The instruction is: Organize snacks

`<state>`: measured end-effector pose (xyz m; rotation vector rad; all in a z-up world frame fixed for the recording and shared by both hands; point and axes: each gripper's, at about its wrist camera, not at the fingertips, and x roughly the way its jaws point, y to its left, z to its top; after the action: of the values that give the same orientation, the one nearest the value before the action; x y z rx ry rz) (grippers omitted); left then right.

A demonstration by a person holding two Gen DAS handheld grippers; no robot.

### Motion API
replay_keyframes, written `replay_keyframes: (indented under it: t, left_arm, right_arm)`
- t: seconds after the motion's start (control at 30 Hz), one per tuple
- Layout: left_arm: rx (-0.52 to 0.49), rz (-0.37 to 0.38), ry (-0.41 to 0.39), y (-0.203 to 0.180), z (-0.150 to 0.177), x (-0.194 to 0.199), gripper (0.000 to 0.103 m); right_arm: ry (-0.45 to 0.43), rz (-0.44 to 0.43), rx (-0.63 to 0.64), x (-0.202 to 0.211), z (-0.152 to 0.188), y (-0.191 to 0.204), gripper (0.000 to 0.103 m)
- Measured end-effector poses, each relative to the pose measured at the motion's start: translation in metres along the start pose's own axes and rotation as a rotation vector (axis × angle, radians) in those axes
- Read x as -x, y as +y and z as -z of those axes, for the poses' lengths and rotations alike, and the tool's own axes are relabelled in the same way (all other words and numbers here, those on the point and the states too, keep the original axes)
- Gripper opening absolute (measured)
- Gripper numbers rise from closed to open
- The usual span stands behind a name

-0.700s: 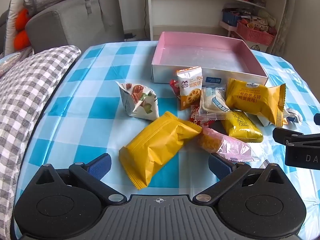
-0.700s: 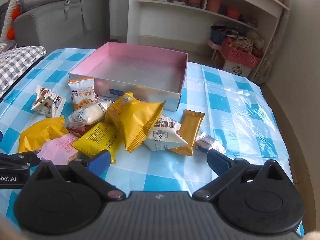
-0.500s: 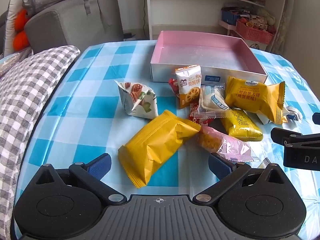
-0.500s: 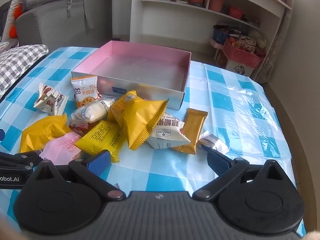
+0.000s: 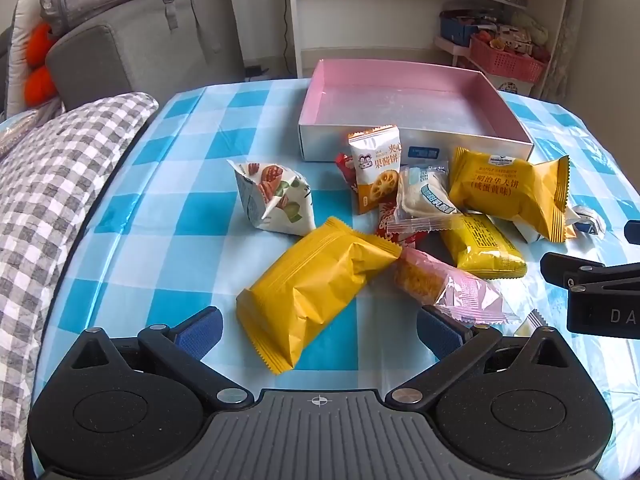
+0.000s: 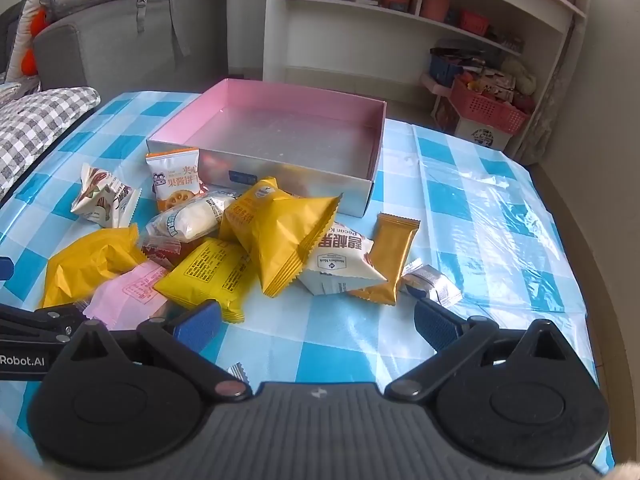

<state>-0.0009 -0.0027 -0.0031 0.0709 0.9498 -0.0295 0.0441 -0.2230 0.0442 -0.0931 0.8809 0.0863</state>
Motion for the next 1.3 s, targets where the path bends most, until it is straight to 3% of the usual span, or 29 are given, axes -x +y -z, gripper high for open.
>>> replay_keyframes:
  t: [1.3]
  left_arm:
    - [-0.003,0.001,0.003,-0.0010,0.0009,-0.0009,0.103]
  right_arm:
    - [0.011,-0.015,-0.011,-0.0028,0.0016,-0.0017,0.103]
